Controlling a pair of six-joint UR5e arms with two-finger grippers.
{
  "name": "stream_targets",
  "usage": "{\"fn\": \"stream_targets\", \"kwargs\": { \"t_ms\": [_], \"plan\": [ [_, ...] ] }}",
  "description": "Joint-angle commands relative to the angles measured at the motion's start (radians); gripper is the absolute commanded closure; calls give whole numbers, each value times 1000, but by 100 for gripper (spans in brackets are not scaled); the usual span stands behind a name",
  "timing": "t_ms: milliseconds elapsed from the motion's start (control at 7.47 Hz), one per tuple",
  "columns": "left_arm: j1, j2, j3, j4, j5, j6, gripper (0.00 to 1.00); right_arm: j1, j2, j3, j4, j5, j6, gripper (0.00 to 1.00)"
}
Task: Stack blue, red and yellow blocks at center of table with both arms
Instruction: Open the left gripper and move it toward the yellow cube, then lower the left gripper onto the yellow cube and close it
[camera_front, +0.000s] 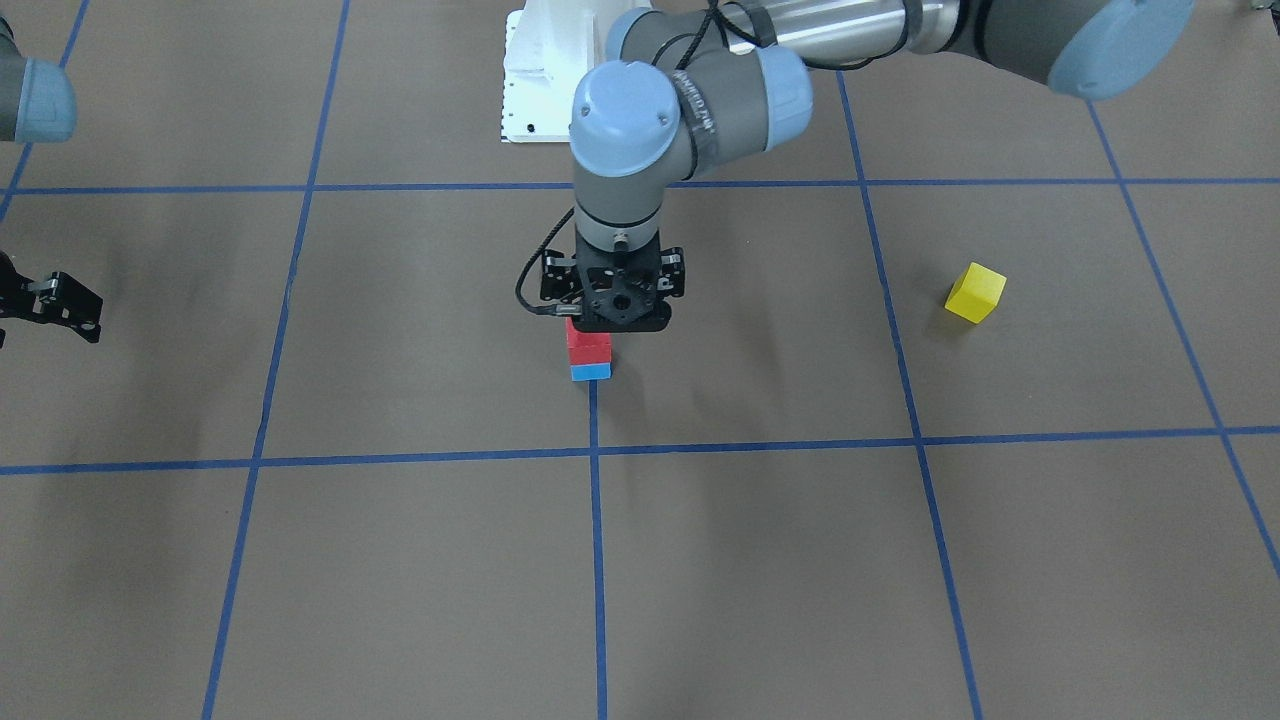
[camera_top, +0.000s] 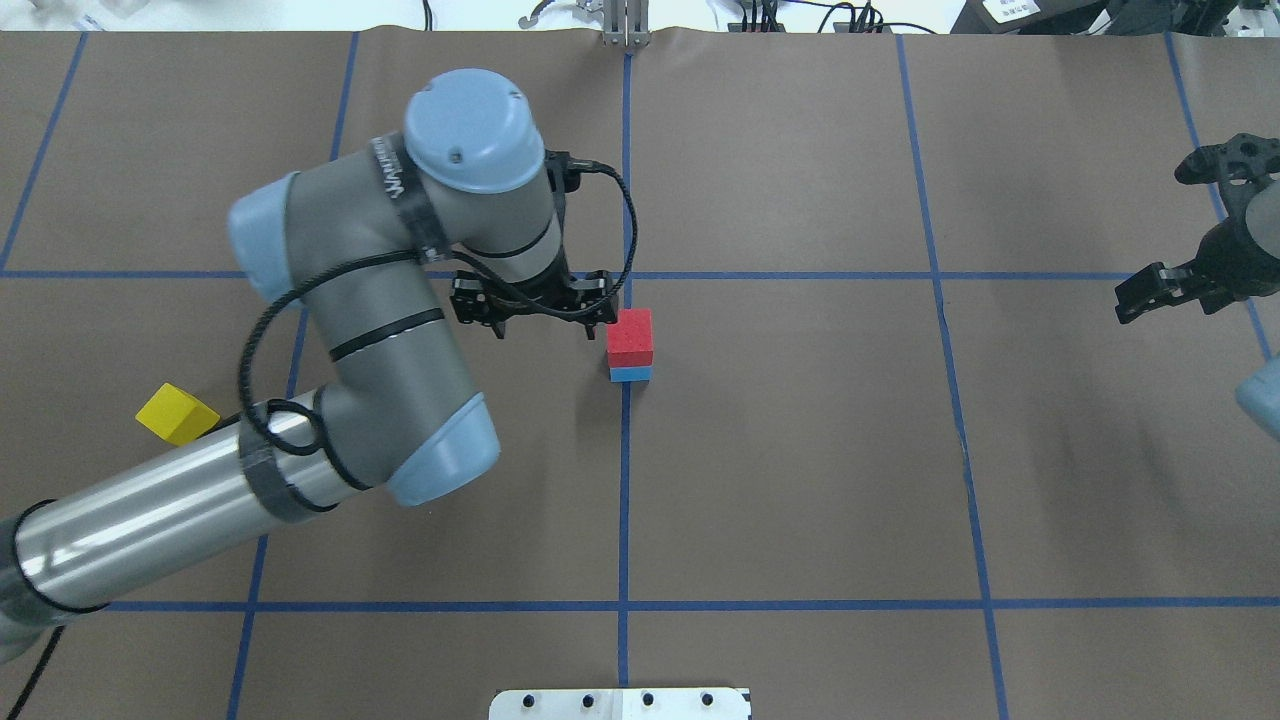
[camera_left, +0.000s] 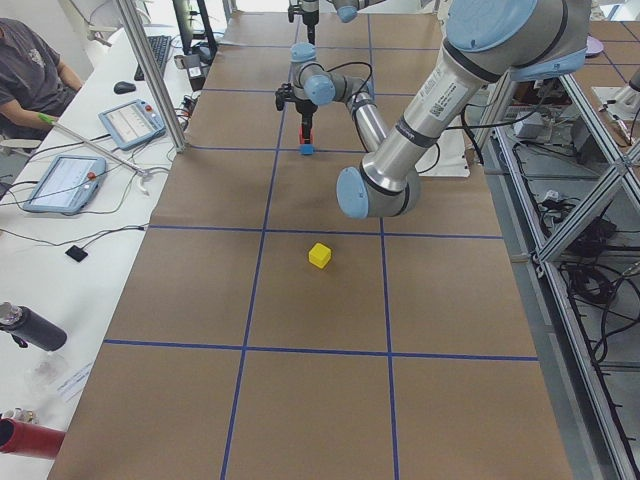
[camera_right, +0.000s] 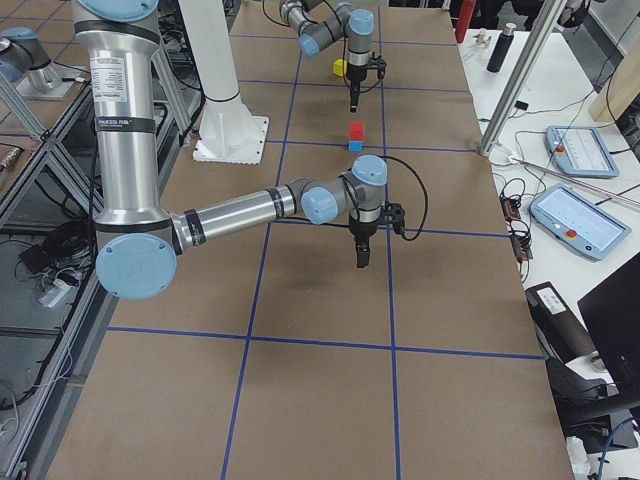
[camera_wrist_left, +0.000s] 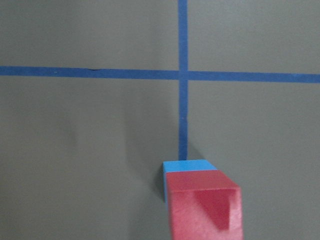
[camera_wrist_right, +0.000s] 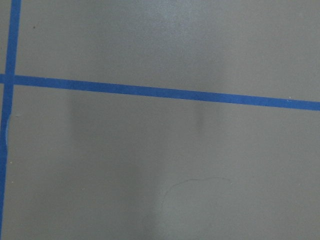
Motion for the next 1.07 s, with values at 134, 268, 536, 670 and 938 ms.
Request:
{"fn": "stream_targets", "kwargs": {
  "t_ms": [134,268,536,670,938],
  "plan": [
    [-98,499,-301,-131,0,274,0,10,3,-2,0,1,-2,0],
    [-131,655,-293,-293,0,480,0,11,6,0,0,1,-2,0],
    [-185,738,-242,-332,-3,740,0,13,4,6,0,1,-2,0],
    [-200,738,-210,-332,-18,809,0,13,4,6,0,1,-1,0],
    [-202,737,-129,-420,-69,829,0,14,0,15,0,1,-1,0]
  ]
}}
